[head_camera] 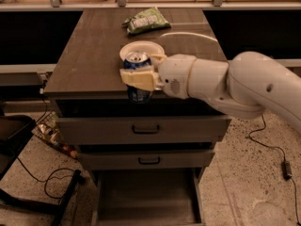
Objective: Place pepsi can into bottom drawer
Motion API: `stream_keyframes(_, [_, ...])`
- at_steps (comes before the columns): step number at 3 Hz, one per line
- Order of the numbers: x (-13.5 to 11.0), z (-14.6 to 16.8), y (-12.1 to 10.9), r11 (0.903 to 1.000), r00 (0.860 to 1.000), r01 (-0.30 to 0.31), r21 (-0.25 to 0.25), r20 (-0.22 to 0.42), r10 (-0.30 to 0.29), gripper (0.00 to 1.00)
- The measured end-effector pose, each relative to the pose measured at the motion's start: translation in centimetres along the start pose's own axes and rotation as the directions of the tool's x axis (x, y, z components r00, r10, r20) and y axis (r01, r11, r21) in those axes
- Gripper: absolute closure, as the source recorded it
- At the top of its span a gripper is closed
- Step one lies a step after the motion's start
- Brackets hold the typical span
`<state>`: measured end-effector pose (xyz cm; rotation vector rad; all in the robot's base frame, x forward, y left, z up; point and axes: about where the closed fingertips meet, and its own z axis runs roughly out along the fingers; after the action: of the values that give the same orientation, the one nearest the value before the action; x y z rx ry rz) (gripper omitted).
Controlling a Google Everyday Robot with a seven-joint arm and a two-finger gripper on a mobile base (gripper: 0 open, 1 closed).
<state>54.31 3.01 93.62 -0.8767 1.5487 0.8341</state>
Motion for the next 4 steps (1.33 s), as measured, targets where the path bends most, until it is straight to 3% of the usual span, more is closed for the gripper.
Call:
stream_keyframes(1, [3.5,-3.0,1.8,0.9993,0.999,-0.033,0.015,-0.038,0.033,1.00])
stream_keyframes(2, [8.5,-5.1,3.0,0.9948,0.990,-0.091,0.046,-0.101,0.095,1.00])
stream_keyframes(3, [8.5,-5.1,3.0,0.9948,0.990,-0.091,0.046,-0.101,0.095,1.00])
stream_keyframes(4, [11.2,-4.9,1.9,0.9931,0.985,-0.104,0.055,-0.133,0.110,1.00])
